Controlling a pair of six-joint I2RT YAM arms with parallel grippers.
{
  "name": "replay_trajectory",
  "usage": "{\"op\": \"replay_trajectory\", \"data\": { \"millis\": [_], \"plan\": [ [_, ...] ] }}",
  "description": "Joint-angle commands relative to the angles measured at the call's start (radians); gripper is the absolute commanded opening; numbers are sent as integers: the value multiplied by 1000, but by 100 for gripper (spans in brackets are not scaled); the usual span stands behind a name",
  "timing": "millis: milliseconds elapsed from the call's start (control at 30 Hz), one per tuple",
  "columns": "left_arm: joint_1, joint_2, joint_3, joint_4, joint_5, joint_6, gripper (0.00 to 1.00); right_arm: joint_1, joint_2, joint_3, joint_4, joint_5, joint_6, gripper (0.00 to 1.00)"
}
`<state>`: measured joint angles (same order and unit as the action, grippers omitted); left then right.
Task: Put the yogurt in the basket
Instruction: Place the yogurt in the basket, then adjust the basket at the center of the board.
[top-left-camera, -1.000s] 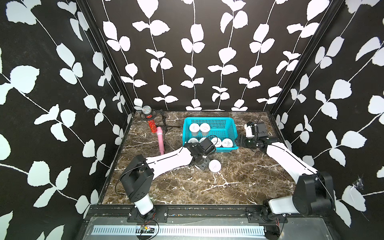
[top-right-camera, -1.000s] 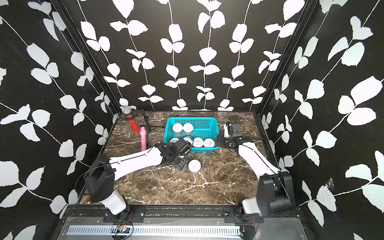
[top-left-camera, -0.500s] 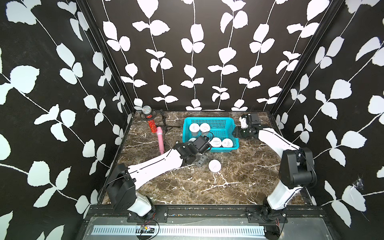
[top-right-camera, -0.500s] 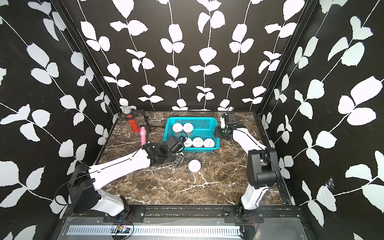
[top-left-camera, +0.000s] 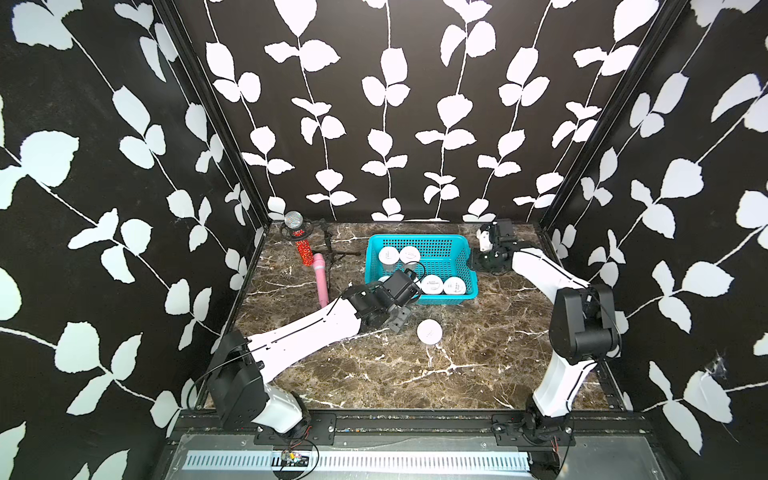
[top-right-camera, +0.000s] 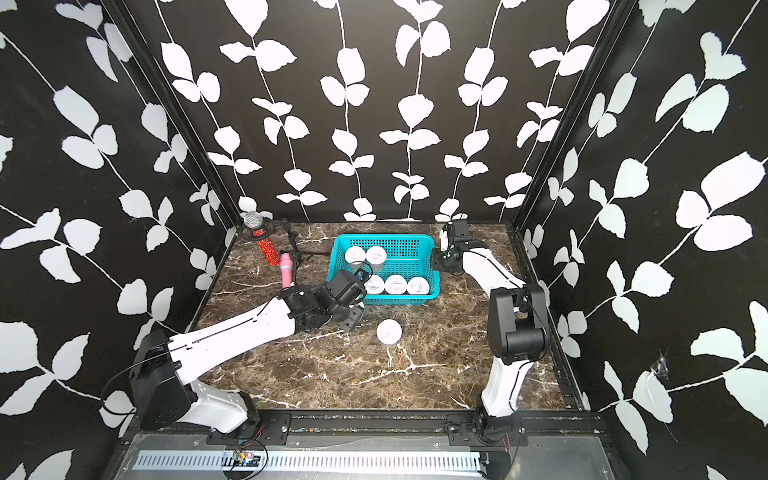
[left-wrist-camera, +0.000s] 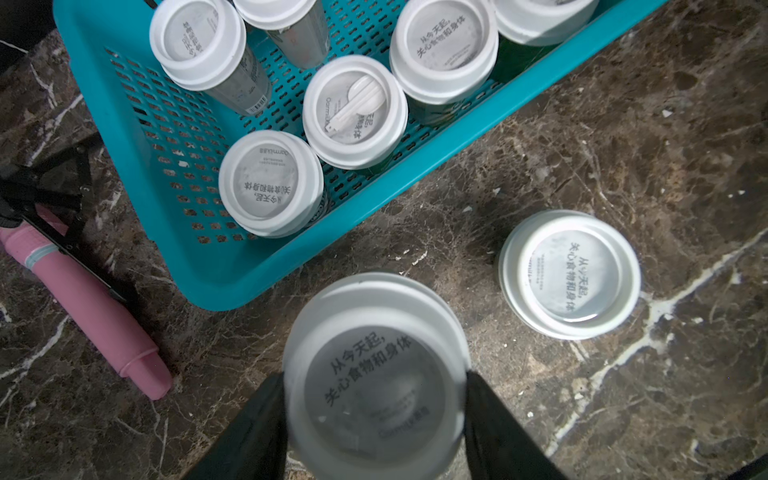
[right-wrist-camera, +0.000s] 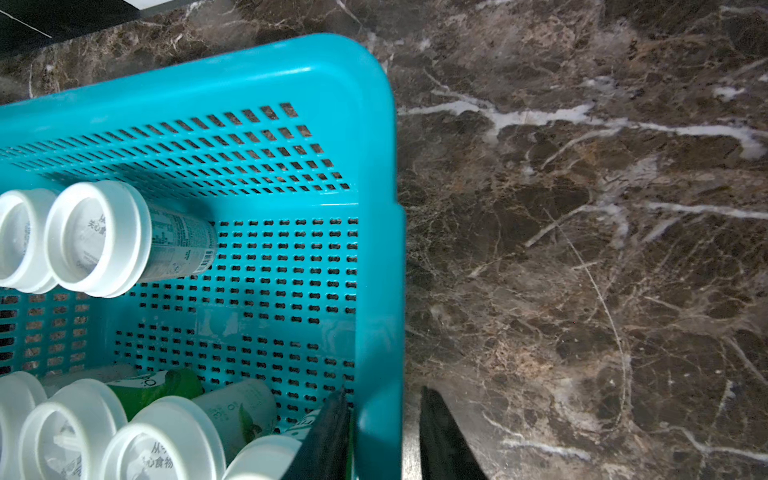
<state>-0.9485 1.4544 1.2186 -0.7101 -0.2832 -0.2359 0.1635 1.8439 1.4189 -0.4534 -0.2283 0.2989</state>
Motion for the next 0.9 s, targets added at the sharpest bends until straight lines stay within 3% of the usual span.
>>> {"op": "replay_trajectory", "data": {
  "millis": [0,867],
  "plan": [
    [1,-16,69,-13,-24,41,59,-3,-5,4,4,-14,-3,29],
    [117,358,599,7,126,172,60,1,-93,-167,51,-48,38,20]
  ]
}}
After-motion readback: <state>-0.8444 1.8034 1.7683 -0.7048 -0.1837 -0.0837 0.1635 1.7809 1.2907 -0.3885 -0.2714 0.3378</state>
